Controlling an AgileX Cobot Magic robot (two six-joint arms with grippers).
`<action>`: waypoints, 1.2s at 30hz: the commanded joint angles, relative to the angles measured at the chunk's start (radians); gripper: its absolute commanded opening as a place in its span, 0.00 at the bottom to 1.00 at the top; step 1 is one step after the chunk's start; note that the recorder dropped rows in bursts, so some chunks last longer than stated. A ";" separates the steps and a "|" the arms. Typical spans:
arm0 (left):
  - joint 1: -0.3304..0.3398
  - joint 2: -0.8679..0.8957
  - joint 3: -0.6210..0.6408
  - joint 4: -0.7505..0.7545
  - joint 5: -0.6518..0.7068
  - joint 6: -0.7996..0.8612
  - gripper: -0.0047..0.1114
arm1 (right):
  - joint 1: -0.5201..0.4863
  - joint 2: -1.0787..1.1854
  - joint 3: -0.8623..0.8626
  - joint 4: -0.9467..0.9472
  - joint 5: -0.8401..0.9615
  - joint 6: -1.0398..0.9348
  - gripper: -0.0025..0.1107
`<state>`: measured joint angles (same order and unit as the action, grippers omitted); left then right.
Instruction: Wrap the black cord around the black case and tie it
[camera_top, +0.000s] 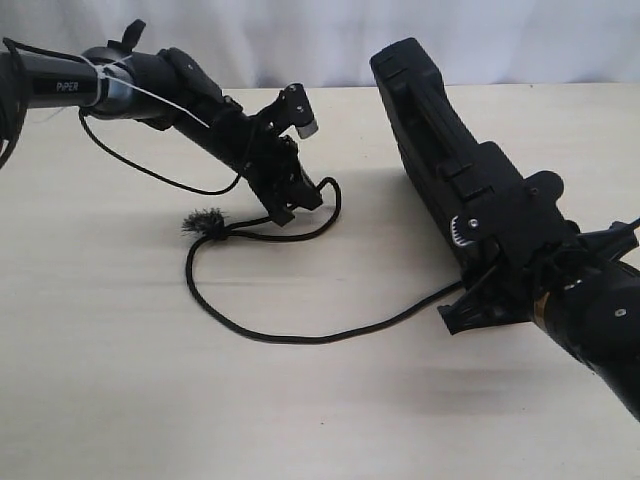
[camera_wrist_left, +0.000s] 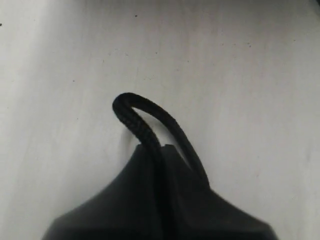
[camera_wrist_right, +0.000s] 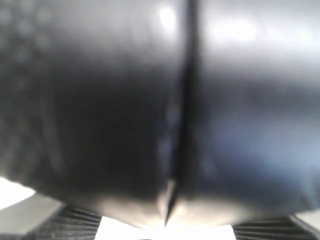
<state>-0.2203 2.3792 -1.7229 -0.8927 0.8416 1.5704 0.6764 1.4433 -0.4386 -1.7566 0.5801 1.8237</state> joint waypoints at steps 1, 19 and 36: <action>-0.001 0.000 -0.004 0.012 -0.023 -0.004 0.04 | 0.000 0.008 0.010 0.012 -0.082 0.023 0.06; -0.101 -0.147 0.223 0.854 -0.198 -0.567 0.52 | 0.000 0.008 0.010 0.012 -0.109 0.023 0.06; -0.105 -0.454 0.223 0.433 0.230 -0.089 0.04 | 0.000 0.008 0.010 0.012 -0.081 0.053 0.06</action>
<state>-0.3243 1.9474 -1.5006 -0.4127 1.0172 1.4362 0.6764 1.4433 -0.4386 -1.7606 0.5743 1.8466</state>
